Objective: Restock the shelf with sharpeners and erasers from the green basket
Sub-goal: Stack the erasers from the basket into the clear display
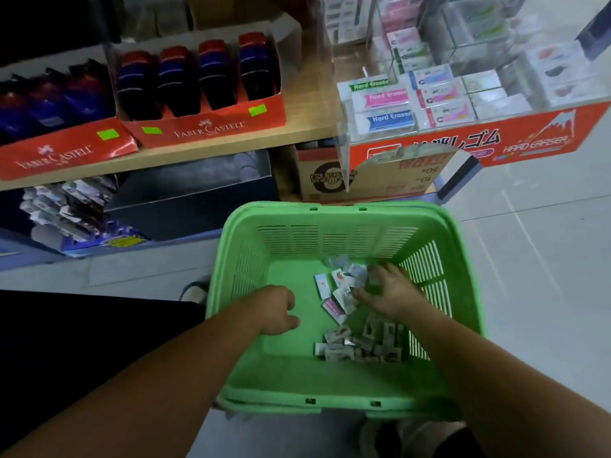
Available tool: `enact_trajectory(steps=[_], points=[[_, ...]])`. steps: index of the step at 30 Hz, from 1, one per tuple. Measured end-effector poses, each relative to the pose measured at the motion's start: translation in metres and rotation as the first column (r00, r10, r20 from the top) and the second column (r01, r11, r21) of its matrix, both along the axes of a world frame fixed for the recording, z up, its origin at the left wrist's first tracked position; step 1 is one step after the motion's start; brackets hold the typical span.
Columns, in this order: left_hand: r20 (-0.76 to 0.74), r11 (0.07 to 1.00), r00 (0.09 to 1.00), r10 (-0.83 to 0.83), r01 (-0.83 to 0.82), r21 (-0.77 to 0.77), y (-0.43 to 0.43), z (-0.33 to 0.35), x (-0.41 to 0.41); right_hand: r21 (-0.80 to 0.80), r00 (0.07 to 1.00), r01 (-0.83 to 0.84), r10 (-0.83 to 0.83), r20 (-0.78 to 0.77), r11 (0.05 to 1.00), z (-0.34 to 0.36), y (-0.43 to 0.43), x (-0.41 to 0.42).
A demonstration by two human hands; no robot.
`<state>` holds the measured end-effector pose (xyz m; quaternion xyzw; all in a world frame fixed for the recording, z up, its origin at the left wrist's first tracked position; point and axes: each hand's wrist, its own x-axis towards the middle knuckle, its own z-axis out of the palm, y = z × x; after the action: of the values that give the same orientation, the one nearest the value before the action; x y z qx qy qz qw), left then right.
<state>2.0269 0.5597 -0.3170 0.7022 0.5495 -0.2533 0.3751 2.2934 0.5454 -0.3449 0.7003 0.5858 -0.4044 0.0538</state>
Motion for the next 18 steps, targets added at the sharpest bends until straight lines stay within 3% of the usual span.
enact_trajectory(steps=[4,6,8,11,12,16,18], points=[[0.178,0.988,0.984,0.004,-0.032,0.154,0.016,-0.014,0.032,-0.058,0.999,-0.043,0.043,0.009,0.997,-0.026,-0.002,-0.003],[0.259,0.989,0.965,-0.026,-0.014,0.150,0.024,-0.027,0.057,-0.025,0.993,-0.083,0.084,0.084,0.996,-0.031,-0.002,-0.003],[0.293,0.991,0.955,-0.048,0.008,0.136,0.029,-0.042,0.078,-0.121,0.996,-0.059,0.067,0.062,0.991,-0.030,-0.003,-0.001],[0.240,0.985,0.967,-0.089,0.049,0.168,0.031,-0.061,0.092,-0.315,0.998,-0.057,0.067,0.020,0.947,-0.033,-0.012,0.001],[0.205,0.979,0.971,-0.121,0.082,0.188,0.029,-0.065,0.093,-0.333,0.997,-0.064,0.075,0.020,0.941,-0.035,-0.016,0.001],[0.137,0.985,0.982,-0.132,0.115,0.127,0.010,-0.071,0.090,-0.337,0.980,0.144,-0.181,-0.083,0.930,-0.036,-0.028,0.010],[0.133,0.984,0.982,-0.137,0.120,0.129,-0.004,-0.071,0.086,-0.349,0.984,0.127,-0.163,-0.075,0.929,-0.035,-0.033,0.013]])
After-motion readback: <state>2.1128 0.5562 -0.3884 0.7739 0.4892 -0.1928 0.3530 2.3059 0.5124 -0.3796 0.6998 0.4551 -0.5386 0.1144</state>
